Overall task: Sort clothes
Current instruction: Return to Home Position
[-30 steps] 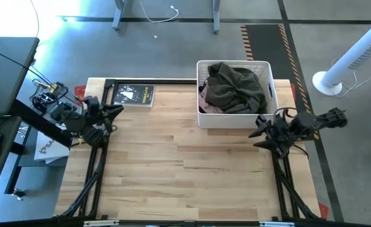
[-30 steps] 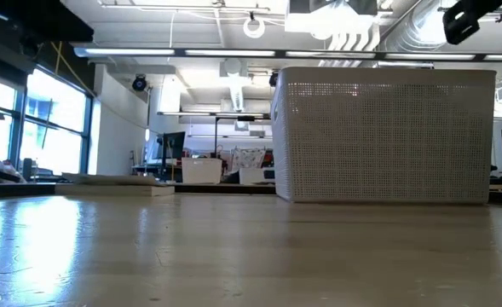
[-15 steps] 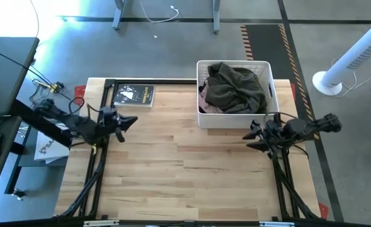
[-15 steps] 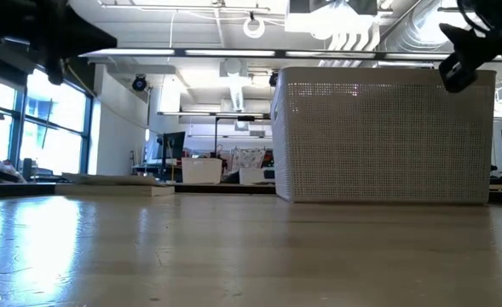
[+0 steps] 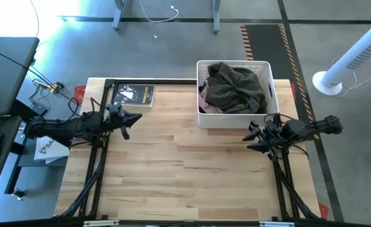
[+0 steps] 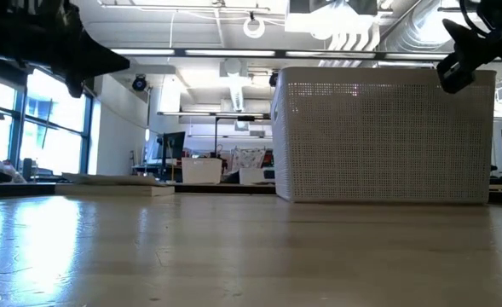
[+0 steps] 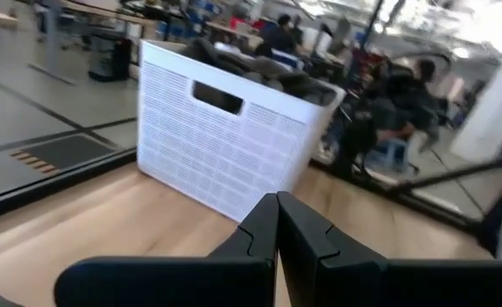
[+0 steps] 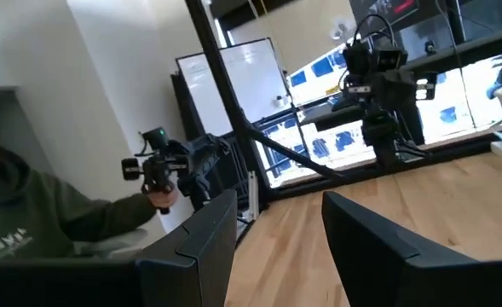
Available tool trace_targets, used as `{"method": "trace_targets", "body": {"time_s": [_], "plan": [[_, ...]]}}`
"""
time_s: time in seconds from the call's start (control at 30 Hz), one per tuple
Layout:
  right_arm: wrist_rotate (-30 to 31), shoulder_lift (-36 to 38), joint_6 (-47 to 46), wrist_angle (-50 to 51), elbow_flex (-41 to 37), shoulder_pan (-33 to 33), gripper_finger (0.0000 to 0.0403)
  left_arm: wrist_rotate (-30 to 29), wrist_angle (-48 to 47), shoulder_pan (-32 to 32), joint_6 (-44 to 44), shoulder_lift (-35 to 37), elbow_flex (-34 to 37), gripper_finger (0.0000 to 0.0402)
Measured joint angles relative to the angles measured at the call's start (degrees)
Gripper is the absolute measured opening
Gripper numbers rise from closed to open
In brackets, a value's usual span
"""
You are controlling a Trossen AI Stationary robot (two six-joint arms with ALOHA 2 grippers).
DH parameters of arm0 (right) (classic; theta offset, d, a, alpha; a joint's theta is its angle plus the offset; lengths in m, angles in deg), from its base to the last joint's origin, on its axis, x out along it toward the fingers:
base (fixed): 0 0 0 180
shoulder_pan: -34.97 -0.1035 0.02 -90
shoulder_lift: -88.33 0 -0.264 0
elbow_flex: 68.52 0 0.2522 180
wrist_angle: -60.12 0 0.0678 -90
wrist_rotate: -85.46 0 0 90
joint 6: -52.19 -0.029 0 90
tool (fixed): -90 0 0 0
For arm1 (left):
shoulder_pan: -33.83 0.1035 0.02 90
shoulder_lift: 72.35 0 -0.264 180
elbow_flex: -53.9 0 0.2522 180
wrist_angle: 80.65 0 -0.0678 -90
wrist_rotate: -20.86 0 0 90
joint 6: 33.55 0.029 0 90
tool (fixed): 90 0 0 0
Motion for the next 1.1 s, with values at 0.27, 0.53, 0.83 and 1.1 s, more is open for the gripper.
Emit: {"method": "trace_targets", "body": {"time_s": [0.27, 0.53, 0.83, 1.1], "plan": [[1.41, 0.02, 1.64, 5.44, -0.02, 0.02, 0.0168, -3.78, -10.91, -0.02, 2.37, 10.58, 0.00, 0.0000], [6.74, -0.01, 5.72, 10.44, -0.02, 0.67, 0.0142, -4.08, -13.90, -0.04, 4.95, 12.99, 0.15, 0.0000], [7.53, -0.13, 12.33, 10.39, -0.02, 4.05, 0.0124, -3.90, -16.22, -0.07, 12.90, 12.86, 3.71, 0.0000], [7.36, -0.13, 27.60, 10.40, -0.02, 4.13, 0.0124, -4.74, -18.33, -0.07, 10.88, 12.23, 4.74, 0.0006]]}}
